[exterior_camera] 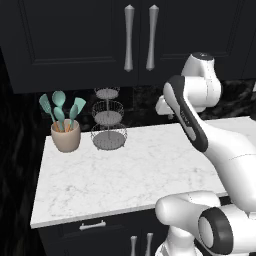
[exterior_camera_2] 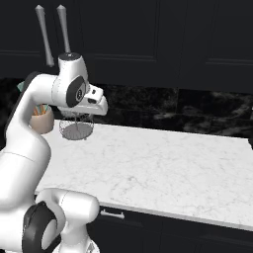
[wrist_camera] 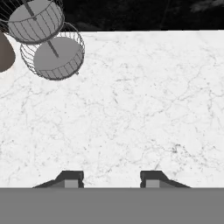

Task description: Navigate to the toaster oven.

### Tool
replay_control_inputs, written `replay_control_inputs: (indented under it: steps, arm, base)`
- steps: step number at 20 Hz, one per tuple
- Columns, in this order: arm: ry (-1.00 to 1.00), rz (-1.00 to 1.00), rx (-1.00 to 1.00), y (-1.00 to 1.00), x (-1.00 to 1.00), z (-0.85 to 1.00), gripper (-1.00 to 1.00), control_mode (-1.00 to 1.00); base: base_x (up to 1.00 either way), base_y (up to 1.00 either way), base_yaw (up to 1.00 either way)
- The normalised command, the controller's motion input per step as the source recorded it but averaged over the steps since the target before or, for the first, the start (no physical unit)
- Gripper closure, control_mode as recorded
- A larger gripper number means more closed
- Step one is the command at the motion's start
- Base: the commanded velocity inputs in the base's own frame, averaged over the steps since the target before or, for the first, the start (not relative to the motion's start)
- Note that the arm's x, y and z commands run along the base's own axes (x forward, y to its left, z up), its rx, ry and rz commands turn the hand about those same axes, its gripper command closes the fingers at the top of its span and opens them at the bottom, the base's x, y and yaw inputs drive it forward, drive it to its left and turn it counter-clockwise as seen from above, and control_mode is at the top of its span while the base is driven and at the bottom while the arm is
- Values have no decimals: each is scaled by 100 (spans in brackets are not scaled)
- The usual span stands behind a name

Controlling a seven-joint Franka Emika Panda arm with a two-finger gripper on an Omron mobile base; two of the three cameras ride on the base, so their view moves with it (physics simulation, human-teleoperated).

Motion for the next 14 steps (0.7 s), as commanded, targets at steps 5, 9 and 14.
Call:
replay_control_inputs:
  steps: [5, 9, 14]
  arm:
    - [-1, 0, 0, 0, -46, 0, -100, -100]
    - [-1, 0, 0, 0, -100, 0, -100, -100]
    - [0, 0, 0, 0, -100, 0, -100, -100]
  base:
    - [0, 0, 0]
    - [0, 0, 0]
    - [0, 0, 0]
